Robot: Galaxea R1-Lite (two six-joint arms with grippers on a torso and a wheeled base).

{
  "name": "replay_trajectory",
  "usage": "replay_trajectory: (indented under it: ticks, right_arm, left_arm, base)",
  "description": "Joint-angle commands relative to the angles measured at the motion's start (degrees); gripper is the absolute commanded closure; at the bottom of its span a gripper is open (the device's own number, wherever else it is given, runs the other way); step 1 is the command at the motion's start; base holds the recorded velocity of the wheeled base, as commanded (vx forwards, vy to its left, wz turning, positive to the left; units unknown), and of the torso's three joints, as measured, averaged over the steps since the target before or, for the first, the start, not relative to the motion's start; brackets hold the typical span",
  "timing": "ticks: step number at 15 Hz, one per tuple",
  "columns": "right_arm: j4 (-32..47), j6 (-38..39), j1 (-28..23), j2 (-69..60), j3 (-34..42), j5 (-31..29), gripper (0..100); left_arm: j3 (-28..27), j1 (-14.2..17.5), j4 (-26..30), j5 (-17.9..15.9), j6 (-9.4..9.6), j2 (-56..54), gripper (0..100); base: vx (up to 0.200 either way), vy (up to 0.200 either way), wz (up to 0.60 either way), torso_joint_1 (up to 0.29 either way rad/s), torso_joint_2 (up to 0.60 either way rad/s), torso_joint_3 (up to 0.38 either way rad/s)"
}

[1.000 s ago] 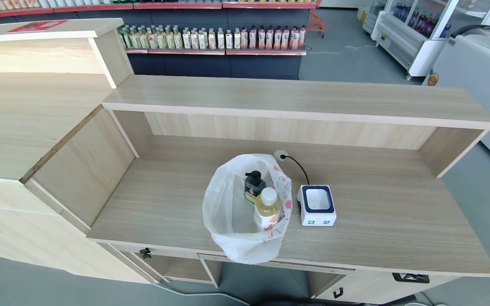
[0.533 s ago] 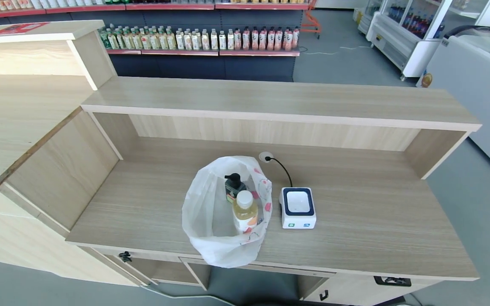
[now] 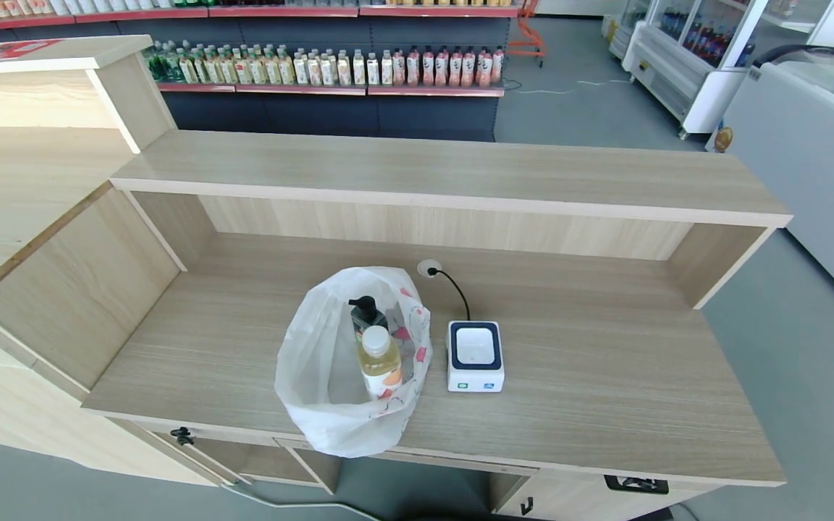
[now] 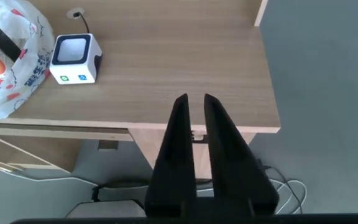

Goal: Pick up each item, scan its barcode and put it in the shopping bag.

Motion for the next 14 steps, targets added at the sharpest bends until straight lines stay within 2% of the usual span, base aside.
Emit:
replay_trajectory:
  ticks: [1,14]
  right_arm:
    - [-0.02,-0.06,0.05,0.11,0.01,0.01,100]
    - [-0.02,0.12,0.05,0.11,0.01,0.01,100]
  left_arm:
    - [0.01,0.13,-0.01,-0.01,0.0,0.08,0]
    - [0.01,0.13,-0.01,0.07,0.0,-0.18,0]
  base:
    - [0.2,0.0,0.0,-0.007,0.0,-0.002]
    - [0.0,0.0,0.0,0.0,0.0,0.0]
